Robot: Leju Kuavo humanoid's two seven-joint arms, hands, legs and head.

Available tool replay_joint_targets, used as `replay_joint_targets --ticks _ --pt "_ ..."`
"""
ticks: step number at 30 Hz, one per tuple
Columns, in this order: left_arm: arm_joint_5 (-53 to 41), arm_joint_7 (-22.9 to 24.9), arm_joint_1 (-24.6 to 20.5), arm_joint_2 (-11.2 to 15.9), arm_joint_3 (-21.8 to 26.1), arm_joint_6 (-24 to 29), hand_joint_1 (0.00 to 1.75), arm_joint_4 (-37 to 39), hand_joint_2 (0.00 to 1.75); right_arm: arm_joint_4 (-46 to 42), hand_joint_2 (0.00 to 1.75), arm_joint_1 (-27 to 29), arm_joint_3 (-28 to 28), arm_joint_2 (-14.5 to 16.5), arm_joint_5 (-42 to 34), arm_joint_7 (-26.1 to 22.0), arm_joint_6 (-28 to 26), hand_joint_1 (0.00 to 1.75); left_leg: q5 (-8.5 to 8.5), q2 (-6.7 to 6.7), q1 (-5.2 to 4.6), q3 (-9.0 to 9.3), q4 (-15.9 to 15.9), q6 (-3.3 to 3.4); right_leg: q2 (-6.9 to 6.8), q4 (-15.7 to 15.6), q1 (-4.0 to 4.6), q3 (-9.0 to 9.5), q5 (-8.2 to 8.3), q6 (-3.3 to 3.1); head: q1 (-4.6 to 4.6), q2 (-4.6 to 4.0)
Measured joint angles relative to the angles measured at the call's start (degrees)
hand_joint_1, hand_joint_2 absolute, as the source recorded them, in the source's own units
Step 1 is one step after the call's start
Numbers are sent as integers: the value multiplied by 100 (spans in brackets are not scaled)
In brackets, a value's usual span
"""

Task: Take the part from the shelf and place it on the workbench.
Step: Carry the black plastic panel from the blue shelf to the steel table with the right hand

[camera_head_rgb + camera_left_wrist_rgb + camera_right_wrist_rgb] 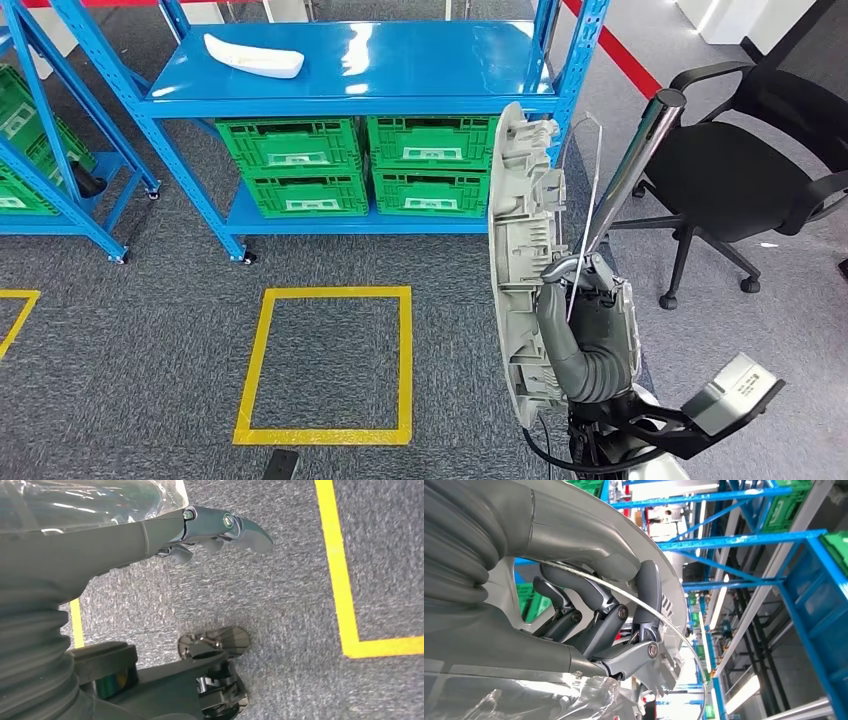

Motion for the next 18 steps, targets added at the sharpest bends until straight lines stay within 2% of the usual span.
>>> replay_joint_targets --ticks 2,3,4,6,7,8,9,10,12,13,14,16,18 --pt "4 -8 5 0 -1 0 0 1 175 1 175 2 1 -1 0 2 0 175 -12 -3 14 -29 12 -70 -6 3 -10 -45 60 -85 -7 0" --pt "5 -13 6 1 -1 1 0 2 175 2 175 -1 -1 -2 0 2 0 175 -108 -4 21 -57 96 -104 -15 -7 -20 -59 92 -127 -15 0" --pt "6 -18 5 1 -1 1 0 2 175 2 175 -3 -1 -1 0 2 0 175 -277 -4 29 -115 282 -136 -25 -16 -31 -77 122 -163 -24 0" --pt "8 -25 6 1 -1 2 0 2 175 3 175 -5 -2 -1 0 1 0 175 -715 -4 42 -314 949 -184 -36 -15 -23 -132 174 -199 -39 0" --pt "10 -27 6 1 -1 2 0 2 175 4 175 -5 -1 -1 0 2 0 175 -871 -4 46 -393 1260 -193 -39 -13 -17 -167 202 -205 -41 0" --pt "11 -28 6 1 -1 2 0 2 175 5 175 -4 0 -1 -1 2 0 175 -934 -4 47 -403 1427 -190 -38 -11 -9 -205 231 -207 -41 0" --pt "13 -30 6 1 -1 2 0 2 175 6 175 -4 1 -1 -1 3 0 175 -889 -5 45 -312 1377 -174 -35 -8 -2 -238 259 -206 -41 0" --pt "13 -33 4 1 -1 2 0 2 175 7 175 -4 1 -1 -2 3 0 175 -756 -6 40 -117 1115 -144 -30 -7 6 -265 284 -201 -41 0" --pt "13 -41 -8 2 -1 2 0 2 175 7 175 -6 0 -1 -2 3 0 175 -484 -14 7 376 327 -44 -24 -6 20 -298 327 -177 -37 0" --pt "13 -46 -17 4 -1 3 0 2 175 7 175 -9 -1 -1 -2 2 0 175 -414 -18 -14 542 26 1 -25 -7 22 -316 351 -150 -40 0" --pt "13 -49 -25 5 -1 3 0 2 175 7 175 -12 -1 -1 -2 2 0 175 -398 -22 -35 618 -140 34 -27 -8 18 -335 374 -119 -40 0" --pt "11 -47 -25 5 -1 4 0 2 175 6 175 -16 -1 -1 -2 1 0 175 -376 -22 -53 605 -211 75 -29 -30 9 -363 428 -42 -49 0" --pt "10 -37 -23 5 0 5 0 3 175 5 175 -12 -5 -4 -2 -1 -7 175 -282 -8 -26 589 -298 123 -21 21 15 -411 367 17 -41 0"
